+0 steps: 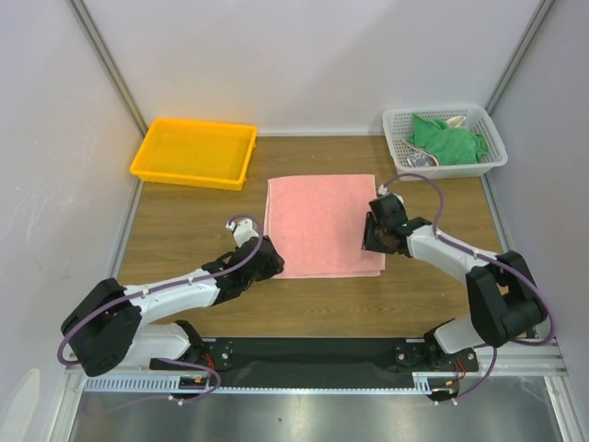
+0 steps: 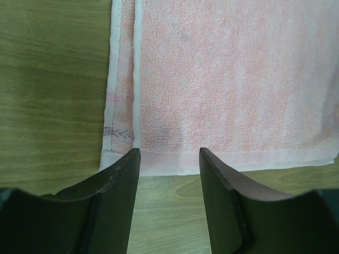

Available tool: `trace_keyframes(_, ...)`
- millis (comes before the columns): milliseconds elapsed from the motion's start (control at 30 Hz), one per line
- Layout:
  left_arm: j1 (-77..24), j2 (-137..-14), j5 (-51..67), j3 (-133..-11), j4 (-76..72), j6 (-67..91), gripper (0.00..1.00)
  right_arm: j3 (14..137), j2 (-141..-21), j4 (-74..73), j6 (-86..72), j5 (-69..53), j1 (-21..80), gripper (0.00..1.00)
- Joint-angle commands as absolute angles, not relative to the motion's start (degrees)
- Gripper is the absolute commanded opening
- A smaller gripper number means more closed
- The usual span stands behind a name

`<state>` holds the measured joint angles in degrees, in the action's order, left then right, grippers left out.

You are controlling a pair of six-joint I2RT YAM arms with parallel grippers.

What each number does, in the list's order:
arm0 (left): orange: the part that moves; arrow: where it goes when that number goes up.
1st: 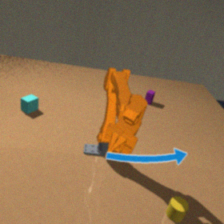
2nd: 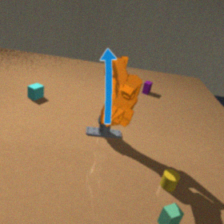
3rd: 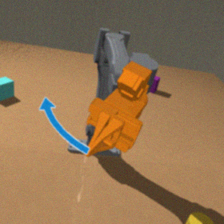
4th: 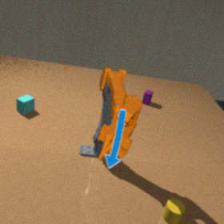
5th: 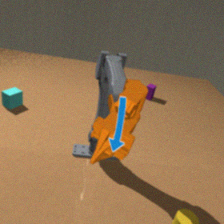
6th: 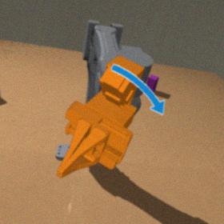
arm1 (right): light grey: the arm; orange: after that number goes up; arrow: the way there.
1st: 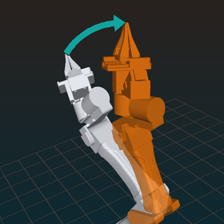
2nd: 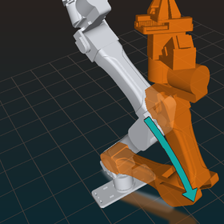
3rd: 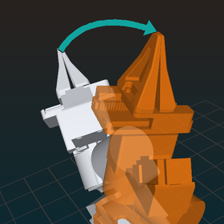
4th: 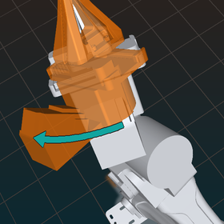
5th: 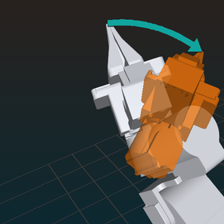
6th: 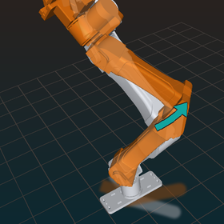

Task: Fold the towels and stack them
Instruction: Fold the towel

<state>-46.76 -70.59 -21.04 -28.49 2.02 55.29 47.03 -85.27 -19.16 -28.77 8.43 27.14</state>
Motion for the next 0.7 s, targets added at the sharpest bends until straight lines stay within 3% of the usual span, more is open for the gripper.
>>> trace_keyframes(0,-45.8,-69.7,-19.3,-27.3,0.6,53.4,0.54,47.6,-80.2,-22.0,-28.8,5.5,23.7,0.46)
trace_keyframes(400,-45.4,-72.9,-17.1,-25.9,-2.5,54.3,0.53,40.2,-75.4,-20.7,-28.3,1.4,16.9,0.47)
trace_keyframes(667,-45.4,-70.4,-19.2,-25.8,1.1,54.1,0.59,39.4,-76.4,-19.4,-28.2,1.1,15.9,0.47)
